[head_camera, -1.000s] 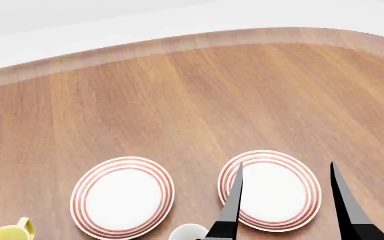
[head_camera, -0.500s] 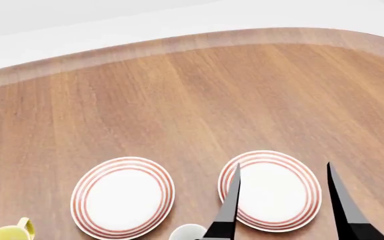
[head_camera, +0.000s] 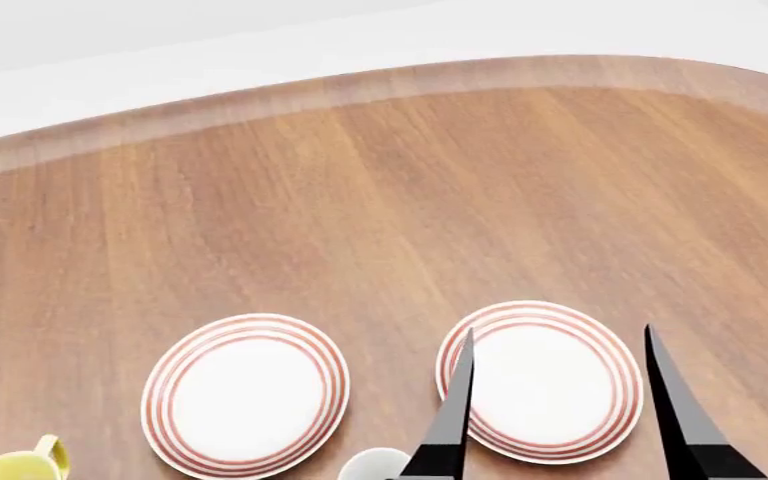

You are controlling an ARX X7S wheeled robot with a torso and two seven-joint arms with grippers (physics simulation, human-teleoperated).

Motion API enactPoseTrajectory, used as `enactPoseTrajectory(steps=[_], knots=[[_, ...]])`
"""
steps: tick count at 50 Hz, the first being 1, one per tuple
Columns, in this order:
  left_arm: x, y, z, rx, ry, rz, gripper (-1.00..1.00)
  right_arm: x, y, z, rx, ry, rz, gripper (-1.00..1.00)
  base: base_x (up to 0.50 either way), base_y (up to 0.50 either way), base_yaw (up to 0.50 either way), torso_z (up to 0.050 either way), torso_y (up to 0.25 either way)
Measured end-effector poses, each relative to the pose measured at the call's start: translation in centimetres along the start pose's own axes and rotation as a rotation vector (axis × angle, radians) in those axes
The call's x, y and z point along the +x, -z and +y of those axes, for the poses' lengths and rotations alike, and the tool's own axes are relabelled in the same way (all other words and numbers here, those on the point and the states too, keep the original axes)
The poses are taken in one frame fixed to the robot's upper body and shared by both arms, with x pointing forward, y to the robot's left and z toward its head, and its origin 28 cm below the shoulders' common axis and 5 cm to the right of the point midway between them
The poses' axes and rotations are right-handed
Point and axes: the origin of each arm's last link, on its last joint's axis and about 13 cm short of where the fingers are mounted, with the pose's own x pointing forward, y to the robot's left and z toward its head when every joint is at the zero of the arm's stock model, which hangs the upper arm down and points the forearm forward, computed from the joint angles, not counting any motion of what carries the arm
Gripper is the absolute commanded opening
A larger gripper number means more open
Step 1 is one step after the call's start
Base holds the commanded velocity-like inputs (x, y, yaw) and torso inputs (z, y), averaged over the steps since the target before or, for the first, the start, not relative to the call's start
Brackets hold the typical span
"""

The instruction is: Put the white mug on the left plate.

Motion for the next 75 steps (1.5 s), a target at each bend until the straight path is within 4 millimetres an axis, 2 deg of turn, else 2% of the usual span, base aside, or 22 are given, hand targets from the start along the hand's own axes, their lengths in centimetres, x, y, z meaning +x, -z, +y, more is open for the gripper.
enactPoseTrajectory(steps=[31, 75], knots=[[2.0, 0.3, -1.2, 0.005, 0.048, 0.041, 1.0, 0.0, -0.1, 0.0, 0.001, -0.007, 0.005, 1.0, 0.0, 0.0, 0.0, 0.0, 0.0], [5.6, 1.0, -1.6, -0.025, 0.076, 0.089, 1.0, 0.1, 0.3, 0.2, 0.0, -0.013, 0.019, 1.0, 0.0, 0.0, 0.0, 0.0, 0.0]])
